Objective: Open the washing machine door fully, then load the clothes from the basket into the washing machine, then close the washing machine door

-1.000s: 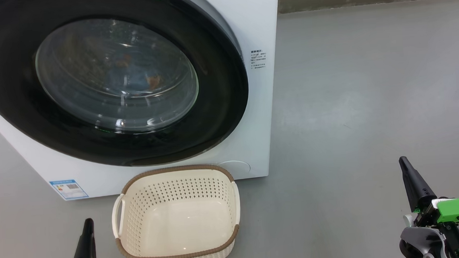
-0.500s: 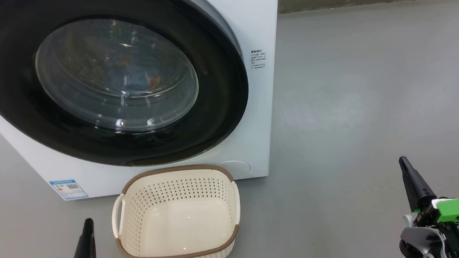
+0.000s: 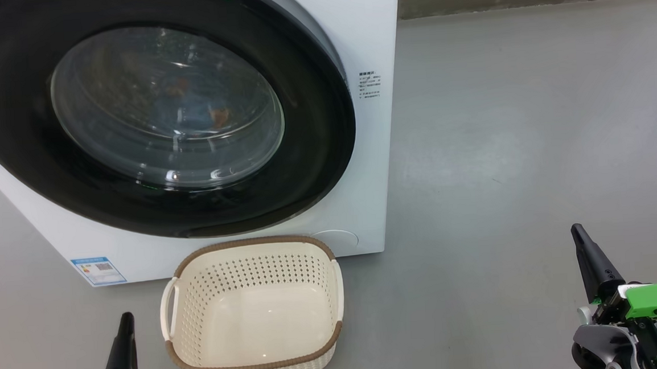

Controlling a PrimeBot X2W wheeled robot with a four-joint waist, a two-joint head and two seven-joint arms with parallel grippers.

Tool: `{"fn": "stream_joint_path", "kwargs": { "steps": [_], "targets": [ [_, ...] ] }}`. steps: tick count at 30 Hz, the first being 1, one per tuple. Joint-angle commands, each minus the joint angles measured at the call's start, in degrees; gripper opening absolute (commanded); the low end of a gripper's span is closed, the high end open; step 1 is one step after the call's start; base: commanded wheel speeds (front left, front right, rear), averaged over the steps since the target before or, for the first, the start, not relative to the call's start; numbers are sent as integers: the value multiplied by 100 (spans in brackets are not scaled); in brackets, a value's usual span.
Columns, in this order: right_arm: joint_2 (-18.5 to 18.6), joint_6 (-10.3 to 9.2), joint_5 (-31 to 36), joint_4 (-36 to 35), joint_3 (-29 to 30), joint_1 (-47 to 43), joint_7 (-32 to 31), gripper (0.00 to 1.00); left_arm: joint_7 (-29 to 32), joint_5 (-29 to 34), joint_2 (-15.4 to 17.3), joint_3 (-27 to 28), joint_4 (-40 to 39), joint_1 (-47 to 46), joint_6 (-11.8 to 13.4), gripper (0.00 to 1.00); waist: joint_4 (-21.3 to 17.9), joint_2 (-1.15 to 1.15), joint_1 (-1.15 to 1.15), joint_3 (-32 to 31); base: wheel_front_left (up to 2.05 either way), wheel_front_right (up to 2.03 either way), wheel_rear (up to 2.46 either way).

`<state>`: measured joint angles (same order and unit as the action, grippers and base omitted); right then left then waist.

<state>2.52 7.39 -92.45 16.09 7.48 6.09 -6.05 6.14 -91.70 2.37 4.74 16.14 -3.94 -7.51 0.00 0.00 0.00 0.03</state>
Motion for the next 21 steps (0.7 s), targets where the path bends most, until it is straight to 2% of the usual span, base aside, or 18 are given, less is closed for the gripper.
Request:
{"fn": "stream_joint_path", "kwargs": {
  "steps": [1, 21],
  "targets": [
    [56, 10, 13, -174, -113, 47, -28, 0, 40, -40, 51, 187, -178, -266, 2, 0, 0, 0, 0, 0, 0, 0, 0],
    [53, 10, 16, -174, -109, 48, -31, 0, 40, -40, 51, 187, -178, -266, 2, 0, 0, 0, 0, 0, 0, 0, 0]
  ]
}}
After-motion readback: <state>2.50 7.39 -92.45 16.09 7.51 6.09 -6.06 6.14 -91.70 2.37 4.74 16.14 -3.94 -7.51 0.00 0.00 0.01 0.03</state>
